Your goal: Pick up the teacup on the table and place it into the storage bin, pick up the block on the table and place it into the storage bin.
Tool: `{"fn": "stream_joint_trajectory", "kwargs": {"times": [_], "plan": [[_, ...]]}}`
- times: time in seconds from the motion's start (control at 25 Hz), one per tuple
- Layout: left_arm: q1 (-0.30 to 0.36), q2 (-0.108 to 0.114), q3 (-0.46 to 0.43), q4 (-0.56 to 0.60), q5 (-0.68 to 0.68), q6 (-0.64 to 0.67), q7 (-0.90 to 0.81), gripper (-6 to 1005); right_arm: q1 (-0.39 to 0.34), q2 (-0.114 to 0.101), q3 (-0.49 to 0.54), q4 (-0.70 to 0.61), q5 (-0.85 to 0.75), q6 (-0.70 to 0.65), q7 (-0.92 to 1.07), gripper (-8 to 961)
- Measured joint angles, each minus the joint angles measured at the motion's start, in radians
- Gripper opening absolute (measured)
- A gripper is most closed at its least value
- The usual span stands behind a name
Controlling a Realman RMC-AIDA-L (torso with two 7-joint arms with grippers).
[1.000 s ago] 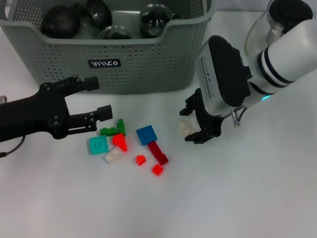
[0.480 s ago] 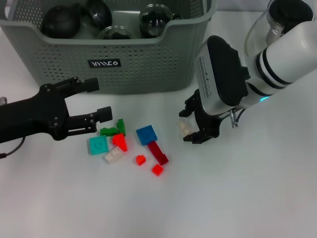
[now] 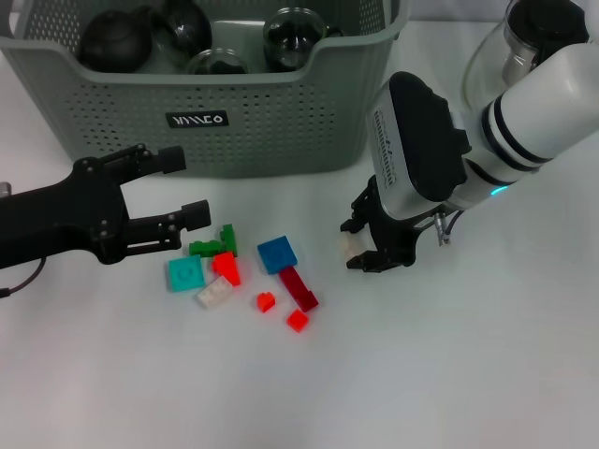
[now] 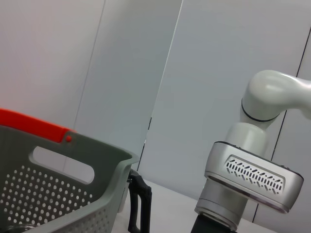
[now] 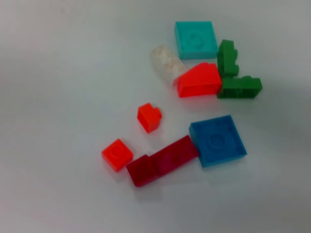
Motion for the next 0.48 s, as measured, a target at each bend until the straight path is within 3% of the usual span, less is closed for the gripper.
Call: {"fn": "stream_joint_trajectory", "kwargs": {"times": [0.24, 0.48], "plan": [[0.0, 0.004, 0.0, 0.0, 0.0, 0.003, 0.0, 861, -0.001, -0.005, 0.024, -0.021, 0.008, -0.04, 0.005, 457], [0.008, 0.008, -0.014, 0.011, 0.007, 0.007, 0.0, 861, -0.026, -0.015, 0.134, -0.155, 0.006, -0.195, 0.062, 456]]}}
